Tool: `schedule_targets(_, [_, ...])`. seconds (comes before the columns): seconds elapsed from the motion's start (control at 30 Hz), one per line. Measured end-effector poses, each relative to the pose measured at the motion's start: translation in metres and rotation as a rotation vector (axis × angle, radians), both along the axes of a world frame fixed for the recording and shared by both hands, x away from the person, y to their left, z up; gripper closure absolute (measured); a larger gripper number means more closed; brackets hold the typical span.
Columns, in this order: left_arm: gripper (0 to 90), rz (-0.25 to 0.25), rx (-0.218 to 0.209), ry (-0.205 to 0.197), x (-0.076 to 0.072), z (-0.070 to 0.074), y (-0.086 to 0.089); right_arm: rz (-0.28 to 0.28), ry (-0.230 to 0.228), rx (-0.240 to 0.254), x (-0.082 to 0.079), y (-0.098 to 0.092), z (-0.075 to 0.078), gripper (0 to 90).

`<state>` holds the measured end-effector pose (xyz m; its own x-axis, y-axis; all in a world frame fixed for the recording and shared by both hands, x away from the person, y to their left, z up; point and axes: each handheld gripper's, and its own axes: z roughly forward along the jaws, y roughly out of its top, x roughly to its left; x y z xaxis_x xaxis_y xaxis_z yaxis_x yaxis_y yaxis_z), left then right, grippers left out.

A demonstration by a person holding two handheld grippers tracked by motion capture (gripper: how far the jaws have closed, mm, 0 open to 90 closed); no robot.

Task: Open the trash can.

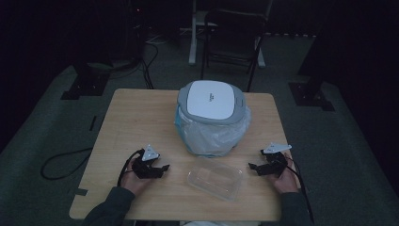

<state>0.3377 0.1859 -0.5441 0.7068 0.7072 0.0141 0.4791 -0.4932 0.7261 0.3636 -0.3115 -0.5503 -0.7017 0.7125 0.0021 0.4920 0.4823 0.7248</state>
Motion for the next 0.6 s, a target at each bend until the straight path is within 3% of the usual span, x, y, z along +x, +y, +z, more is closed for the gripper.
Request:
schedule_targets(0.23, [34.1,-0.002,-0.001,0.001,0.0000,-0.0001,-0.0003,-0.004,-0.002,0.003,0.0006,-0.0008,0.0003,14.2])
schedule_targets(0.33, [33.2,-0.006,0.000,0.003,-0.0001,-0.0001,-0.0005,-0.009,-0.009,0.007,0.0000,-0.0018,0.0005,19.5])
schedule_targets(0.4, [33.2,-0.006,-0.001,0.003,-0.0001,-0.0002,-0.0006,-0.023,-0.009,0.002,-0.0038,-0.0032,0.0035,30.0])
schedule_targets(0.5, [33.2,-0.006,-0.001,0.003,-0.0001,-0.0002,-0.0006,-0.032,-0.008,-0.003,-0.0038,-0.0043,0.0039,29.8])
schedule_targets(0.6, [33.2,-0.006,-0.001,0.003,-0.0001,-0.0002,-0.0006,-0.076,0.013,-0.004,-0.0033,-0.0030,0.0051,29.8])
